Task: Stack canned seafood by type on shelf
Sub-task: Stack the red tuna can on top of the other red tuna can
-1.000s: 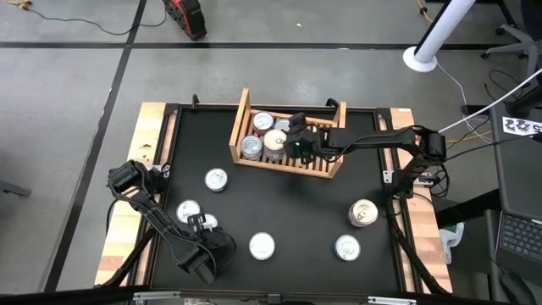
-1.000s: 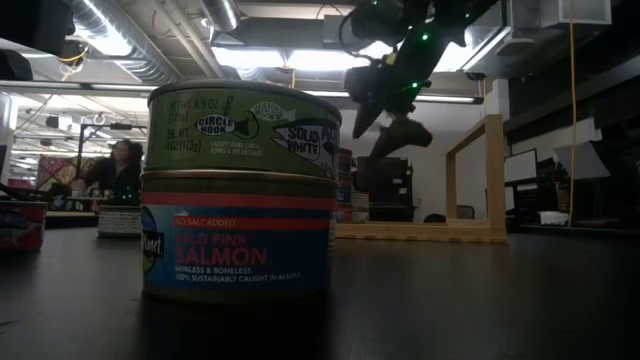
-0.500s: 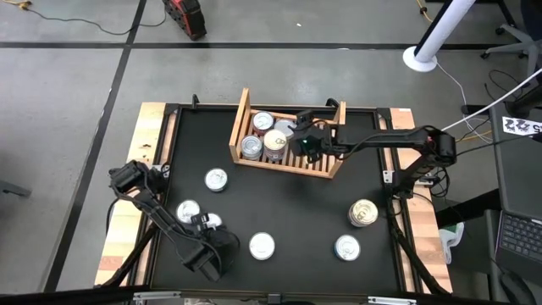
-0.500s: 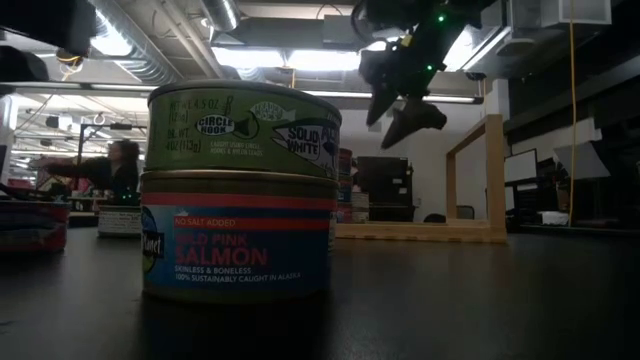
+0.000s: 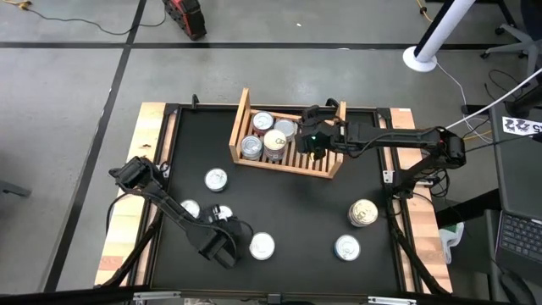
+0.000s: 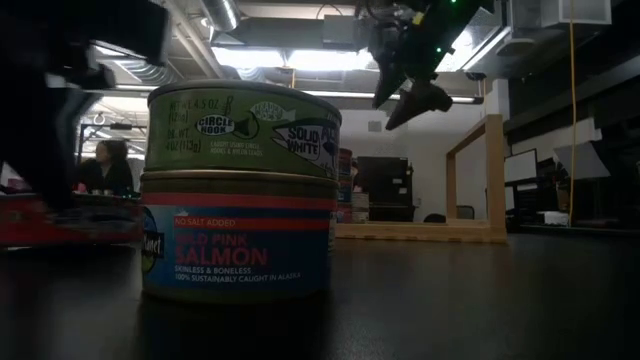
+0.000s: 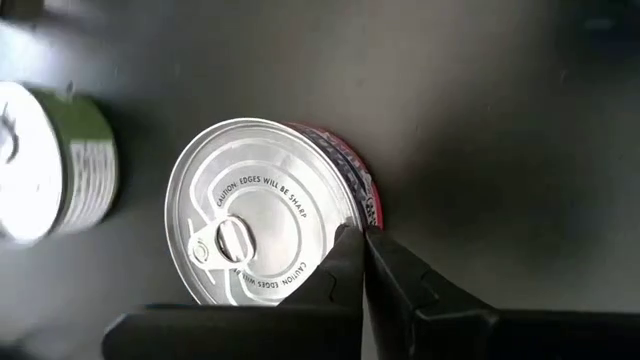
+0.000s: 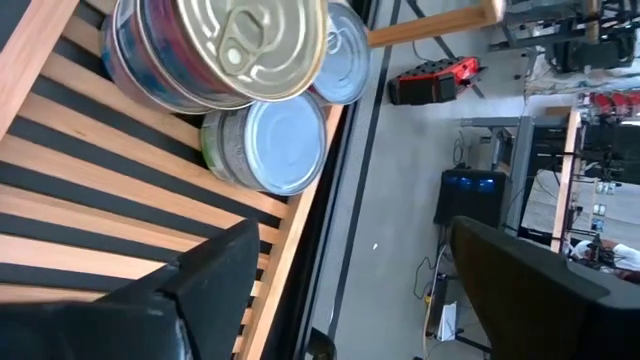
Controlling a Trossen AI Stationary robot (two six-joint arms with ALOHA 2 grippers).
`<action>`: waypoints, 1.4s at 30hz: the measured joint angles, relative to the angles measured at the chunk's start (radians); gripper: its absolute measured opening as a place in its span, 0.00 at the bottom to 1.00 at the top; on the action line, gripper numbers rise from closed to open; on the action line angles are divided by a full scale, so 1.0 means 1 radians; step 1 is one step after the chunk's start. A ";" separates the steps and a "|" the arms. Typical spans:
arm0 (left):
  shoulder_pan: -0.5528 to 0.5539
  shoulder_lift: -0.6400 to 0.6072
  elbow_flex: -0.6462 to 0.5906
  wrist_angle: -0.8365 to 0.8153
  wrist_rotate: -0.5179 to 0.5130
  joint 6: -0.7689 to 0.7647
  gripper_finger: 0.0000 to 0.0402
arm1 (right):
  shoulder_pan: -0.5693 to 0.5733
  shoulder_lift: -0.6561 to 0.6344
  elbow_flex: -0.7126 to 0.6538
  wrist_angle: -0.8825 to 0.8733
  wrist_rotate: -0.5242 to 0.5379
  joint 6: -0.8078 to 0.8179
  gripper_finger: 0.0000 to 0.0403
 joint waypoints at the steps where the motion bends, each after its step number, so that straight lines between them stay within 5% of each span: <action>1: 0.009 0.000 0.000 0.011 -0.003 0.011 0.00 | 0.000 -0.005 0.000 0.004 0.000 -0.001 0.81; 14: 0.128 -0.010 0.005 0.116 -0.027 0.191 0.00 | 0.000 -0.068 0.000 -0.020 0.000 -0.030 0.81; 42: 0.349 -0.228 0.006 0.271 -0.064 0.552 0.00 | 0.000 -0.164 0.000 -0.047 0.001 -0.030 0.81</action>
